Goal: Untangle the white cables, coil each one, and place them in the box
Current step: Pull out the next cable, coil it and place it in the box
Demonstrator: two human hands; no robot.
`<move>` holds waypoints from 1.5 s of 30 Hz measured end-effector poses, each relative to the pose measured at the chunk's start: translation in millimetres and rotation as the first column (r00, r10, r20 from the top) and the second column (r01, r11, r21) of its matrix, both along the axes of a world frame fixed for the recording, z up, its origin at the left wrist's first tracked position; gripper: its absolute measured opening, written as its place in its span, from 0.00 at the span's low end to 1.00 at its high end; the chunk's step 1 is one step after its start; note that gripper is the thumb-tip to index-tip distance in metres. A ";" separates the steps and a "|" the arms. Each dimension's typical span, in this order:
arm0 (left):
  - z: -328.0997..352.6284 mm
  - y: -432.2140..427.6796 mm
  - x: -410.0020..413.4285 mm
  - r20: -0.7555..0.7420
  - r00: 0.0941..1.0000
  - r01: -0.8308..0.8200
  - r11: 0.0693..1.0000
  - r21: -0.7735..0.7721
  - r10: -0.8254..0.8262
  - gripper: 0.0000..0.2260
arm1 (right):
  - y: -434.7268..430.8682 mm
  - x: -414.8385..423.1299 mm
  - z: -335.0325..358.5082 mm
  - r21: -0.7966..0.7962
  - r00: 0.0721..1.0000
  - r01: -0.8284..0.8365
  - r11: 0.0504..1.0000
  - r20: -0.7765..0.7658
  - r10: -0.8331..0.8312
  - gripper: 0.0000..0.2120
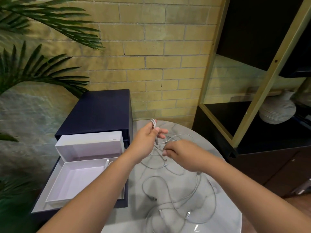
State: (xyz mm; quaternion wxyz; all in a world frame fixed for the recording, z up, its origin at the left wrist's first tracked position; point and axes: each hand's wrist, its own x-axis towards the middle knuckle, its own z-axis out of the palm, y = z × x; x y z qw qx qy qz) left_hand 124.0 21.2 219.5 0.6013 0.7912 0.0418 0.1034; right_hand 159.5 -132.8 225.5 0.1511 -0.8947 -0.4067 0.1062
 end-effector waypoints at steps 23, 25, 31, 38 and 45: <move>-1.1 8.6 -26.0 -0.287 0.890 0.372 0.928 0.005 -0.355 0.15 | -43.2 41.4 52.3 0.112 0.999 -0.027 0.993 0.026 0.024 0.08; 1.9 5.8 -28.3 -0.307 0.870 0.392 0.919 -0.046 -0.386 0.15 | -43.5 42.8 51.6 0.091 0.999 -0.038 0.995 0.022 0.036 0.08; 3.2 -5.3 -30.2 -0.364 0.834 0.374 0.910 -0.180 -0.415 0.17 | -37.4 46.0 33.6 -0.005 0.954 0.006 1.000 0.300 -0.005 0.09; -10.8 -4.1 -23.3 -0.329 0.913 0.163 0.955 -0.249 -0.242 0.18 | -34.9 18.6 -1.9 0.471 0.868 -0.115 0.875 0.475 -0.142 0.08; -16.8 -4.3 -17.5 -0.324 0.927 0.135 0.973 -0.186 -0.190 0.18 | -23.9 -3.0 -32.4 0.461 0.946 -0.130 0.878 0.322 -0.029 0.17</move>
